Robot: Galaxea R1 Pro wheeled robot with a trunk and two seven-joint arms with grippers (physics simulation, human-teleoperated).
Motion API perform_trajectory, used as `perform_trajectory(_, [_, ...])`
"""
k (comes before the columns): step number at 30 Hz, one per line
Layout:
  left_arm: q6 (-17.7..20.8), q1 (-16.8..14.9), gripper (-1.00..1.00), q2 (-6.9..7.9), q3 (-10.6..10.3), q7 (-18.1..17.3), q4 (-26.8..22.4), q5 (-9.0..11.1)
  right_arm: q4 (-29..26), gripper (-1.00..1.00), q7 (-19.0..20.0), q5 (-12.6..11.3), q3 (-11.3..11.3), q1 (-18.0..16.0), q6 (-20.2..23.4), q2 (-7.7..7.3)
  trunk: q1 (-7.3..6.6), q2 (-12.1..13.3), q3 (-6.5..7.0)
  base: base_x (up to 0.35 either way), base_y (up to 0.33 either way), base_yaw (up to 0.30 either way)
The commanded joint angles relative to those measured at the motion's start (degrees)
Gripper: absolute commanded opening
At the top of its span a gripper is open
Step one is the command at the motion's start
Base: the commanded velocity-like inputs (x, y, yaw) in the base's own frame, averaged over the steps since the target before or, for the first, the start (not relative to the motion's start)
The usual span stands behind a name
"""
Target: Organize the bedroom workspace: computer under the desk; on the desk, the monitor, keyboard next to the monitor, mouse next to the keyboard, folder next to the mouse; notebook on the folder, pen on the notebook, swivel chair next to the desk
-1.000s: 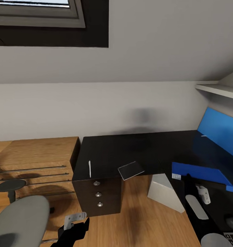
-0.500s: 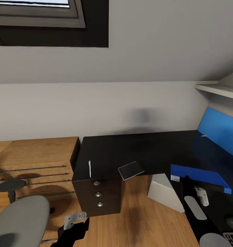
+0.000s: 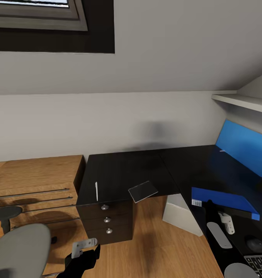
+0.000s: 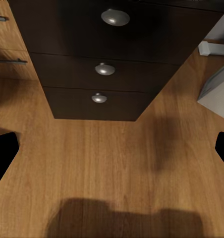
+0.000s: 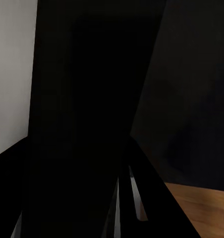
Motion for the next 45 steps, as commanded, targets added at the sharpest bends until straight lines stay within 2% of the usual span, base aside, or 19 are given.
perform_trajectory(1, [0.2,-0.02,1.0,0.01,-0.06,0.52,-0.11,0.63,-0.07,-1.0,-0.19,-0.36,0.11,-0.03,-0.2,-0.04,0.03,-0.11,-0.1,0.0,0.0,-0.006])
perform_trajectory(11, [0.26,-0.02,1.0,0.01,-0.1,0.48,-0.05,0.62,0.08,-1.0,-0.19,-0.26,0.03,-0.03,-0.2,-0.14,0.03,-0.11,-0.1,0.167,-0.025,-0.001])
perform_trajectory(12, [0.04,-0.02,1.0,0.15,0.24,0.54,0.28,0.95,0.41,-1.0,-0.11,0.06,-0.3,-0.03,-0.2,-0.47,0.03,-0.11,-0.1,0.0,0.0,0.0])
perform_trajectory(16, [0.03,0.1,1.0,-0.3,0.22,0.55,0.5,2.02,1.29,-1.0,-0.21,0.15,-1.58,0.02,-0.38,-0.08,0.03,-0.11,-0.1,0.0,0.0,0.0])
perform_trajectory(22, [0.02,0.16,1.0,-0.35,0.14,0.54,0.08,0.81,1.49,-1.0,-0.28,0.0,-1.14,-0.02,-0.46,-0.52,0.03,-0.11,-0.1,0.0,0.0,0.0])
perform_trajectory(39, [0.19,0.16,1.0,-0.48,-0.15,0.45,-0.22,0.82,1.51,-1.0,-0.22,-0.04,-1.12,0.02,-0.45,-0.6,0.03,-0.11,-0.1,0.082,0.0,0.0])
perform_trajectory(45, [0.28,0.16,1.0,-0.66,-0.28,0.45,-0.35,0.84,1.51,-1.0,-0.2,-0.01,-1.12,0.02,-0.46,-0.63,1.35,-2.51,-1.18,0.002,0.0,0.0])
